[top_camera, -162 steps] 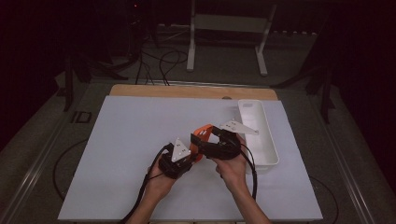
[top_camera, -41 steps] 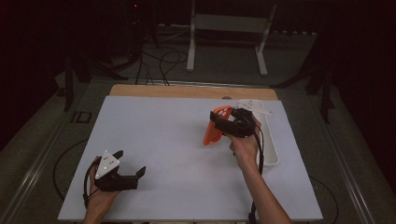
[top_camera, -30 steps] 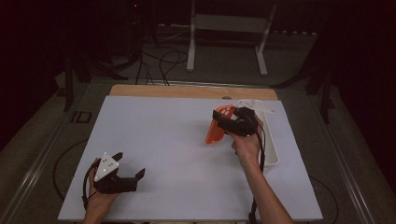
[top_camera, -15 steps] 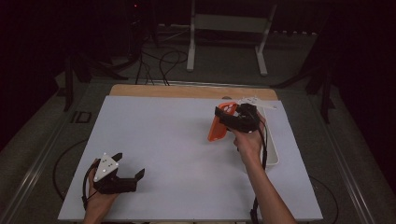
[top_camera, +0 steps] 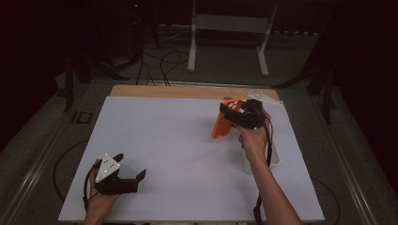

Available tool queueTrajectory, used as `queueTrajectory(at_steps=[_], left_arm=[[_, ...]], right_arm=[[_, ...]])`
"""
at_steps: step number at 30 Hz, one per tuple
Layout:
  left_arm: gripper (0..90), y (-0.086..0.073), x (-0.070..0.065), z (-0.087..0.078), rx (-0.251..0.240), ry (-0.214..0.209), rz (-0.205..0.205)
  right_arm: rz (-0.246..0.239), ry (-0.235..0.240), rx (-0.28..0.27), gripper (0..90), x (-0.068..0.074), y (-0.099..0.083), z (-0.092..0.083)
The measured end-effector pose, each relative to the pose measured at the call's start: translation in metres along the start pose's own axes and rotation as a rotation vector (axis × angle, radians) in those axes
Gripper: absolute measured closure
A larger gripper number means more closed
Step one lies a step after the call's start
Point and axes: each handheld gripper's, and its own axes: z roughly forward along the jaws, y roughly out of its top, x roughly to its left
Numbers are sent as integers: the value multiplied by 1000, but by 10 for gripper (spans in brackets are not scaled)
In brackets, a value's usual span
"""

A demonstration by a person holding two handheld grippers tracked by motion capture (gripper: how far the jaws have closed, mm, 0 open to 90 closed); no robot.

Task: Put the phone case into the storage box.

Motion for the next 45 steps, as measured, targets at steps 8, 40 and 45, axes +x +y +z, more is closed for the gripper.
queueTrajectory(at_steps=[8, 40, 45], left_arm=[[4, 0, -1, 0, 2, 2, 0], [4, 0, -3, 1, 7, 3, 16], [4, 0, -3, 1, 6, 4, 15]], right_arm=[[8, -5, -4, 166, -6, 3, -1], [30, -76, -40, 166, -30, 34, -9], [43, -96, -38, 166, -35, 35, -9]])
